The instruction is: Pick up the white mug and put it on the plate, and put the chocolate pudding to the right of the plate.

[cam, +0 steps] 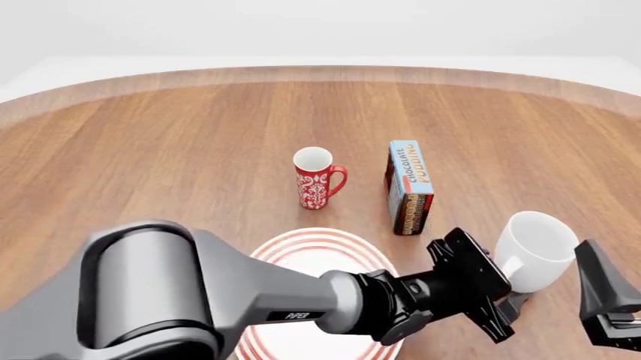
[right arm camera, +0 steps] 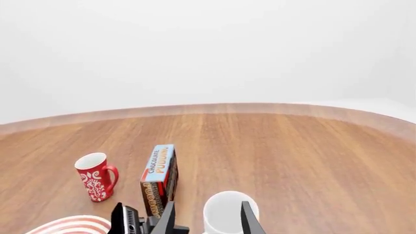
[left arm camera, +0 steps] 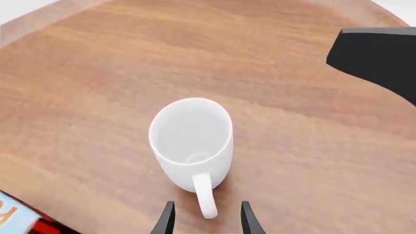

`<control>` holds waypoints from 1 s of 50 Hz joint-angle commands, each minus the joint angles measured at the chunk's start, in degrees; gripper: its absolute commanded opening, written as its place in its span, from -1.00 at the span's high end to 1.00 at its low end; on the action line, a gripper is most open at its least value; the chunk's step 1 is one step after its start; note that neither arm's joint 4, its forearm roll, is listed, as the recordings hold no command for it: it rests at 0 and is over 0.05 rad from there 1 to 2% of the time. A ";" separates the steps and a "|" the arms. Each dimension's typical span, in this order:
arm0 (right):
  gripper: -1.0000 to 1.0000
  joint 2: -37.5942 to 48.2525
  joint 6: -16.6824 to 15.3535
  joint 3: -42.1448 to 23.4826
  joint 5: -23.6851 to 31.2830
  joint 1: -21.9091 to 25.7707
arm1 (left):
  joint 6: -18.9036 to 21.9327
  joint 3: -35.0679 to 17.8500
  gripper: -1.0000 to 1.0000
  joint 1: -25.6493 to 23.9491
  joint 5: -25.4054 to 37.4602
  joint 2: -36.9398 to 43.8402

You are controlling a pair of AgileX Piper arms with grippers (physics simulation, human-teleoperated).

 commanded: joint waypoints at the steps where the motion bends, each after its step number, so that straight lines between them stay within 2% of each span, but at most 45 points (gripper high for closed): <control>1: -1.00 -0.53 0.22 -0.08 0.51 0.00 | -0.16 -1.06 -1.00 -0.05 0.59 1.03; 50: -1.00 -0.53 1.15 -0.07 0.42 -0.03 | -0.53 -3.47 -1.00 0.08 5.64 1.05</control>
